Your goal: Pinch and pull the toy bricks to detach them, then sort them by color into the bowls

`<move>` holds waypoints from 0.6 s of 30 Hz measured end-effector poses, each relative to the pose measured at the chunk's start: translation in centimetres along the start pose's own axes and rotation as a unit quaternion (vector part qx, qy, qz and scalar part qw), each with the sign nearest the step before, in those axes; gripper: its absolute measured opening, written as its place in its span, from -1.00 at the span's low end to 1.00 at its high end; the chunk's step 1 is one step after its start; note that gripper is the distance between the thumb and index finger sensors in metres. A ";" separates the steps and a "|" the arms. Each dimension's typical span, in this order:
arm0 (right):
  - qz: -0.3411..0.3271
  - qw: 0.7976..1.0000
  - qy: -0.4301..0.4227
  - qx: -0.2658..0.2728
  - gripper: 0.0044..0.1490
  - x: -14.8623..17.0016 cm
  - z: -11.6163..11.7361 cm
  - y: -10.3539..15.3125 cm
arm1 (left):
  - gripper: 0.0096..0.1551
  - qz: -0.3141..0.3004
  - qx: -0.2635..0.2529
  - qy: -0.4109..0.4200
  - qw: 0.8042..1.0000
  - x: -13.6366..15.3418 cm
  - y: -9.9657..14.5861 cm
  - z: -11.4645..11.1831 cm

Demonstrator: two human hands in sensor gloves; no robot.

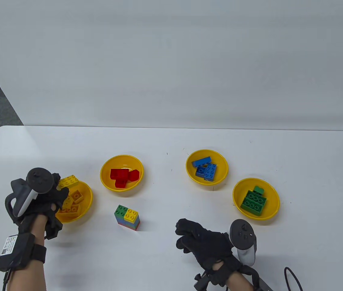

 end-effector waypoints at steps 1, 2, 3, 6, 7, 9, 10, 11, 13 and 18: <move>0.002 1.000 0.000 0.000 -0.24 0.1 0.0 0.0 | -0.24 0.000 0.007 0.005 1.000 0.1 -0.2 -0.3; 0.004 1.000 -0.001 0.000 -0.25 0.2 -0.1 0.0 | -0.24 -0.002 0.012 0.009 1.000 0.2 -0.3 -0.5; 0.004 1.000 -0.001 0.001 -0.25 0.2 -0.1 -0.1 | -0.23 -0.003 0.020 0.013 1.000 0.2 -0.5 -0.8; 0.006 1.000 -0.004 0.002 -0.25 0.2 -0.2 -0.1 | -0.16 0.004 0.029 0.011 1.000 0.3 -0.7 -1.2; 0.006 1.000 -0.003 0.002 -0.25 0.2 -0.2 -0.1 | -0.10 0.008 0.030 0.007 0.999 0.3 -0.6 -1.3; 0.006 1.000 -0.003 0.002 -0.25 0.2 -0.2 -0.1 | -0.07 0.004 0.022 0.010 1.000 0.3 -0.4 -1.2; 0.005 1.000 -0.003 0.002 -0.25 0.2 -0.1 -0.1 | -0.08 0.002 0.017 0.017 1.000 0.2 -0.2 -0.9; 0.004 1.000 -0.002 0.001 -0.25 0.2 -0.1 -0.1 | -0.08 0.001 0.013 0.021 1.000 0.1 -0.1 -0.7; 0.003 1.000 -0.001 0.000 -0.25 0.3 -0.1 -0.1 | -0.10 -0.008 0.007 0.023 1.000 -0.3 0.3 0.0; -0.001 1.000 0.000 -0.002 -0.25 0.2 0.0 -0.1 | -0.11 -0.049 -0.017 0.028 0.998 -2.1 1.4 1.8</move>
Point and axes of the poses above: the tracker on the back of each hand, its own x axis roughly to the little-finger side, its own y axis roughly from the fingertips to the wrist, z = x × y, the point moved 1 cm from there along -y, roughly from the wrist to the fingertips, and after that the axes turned 12 degrees about -x, right-handed, at the moved point
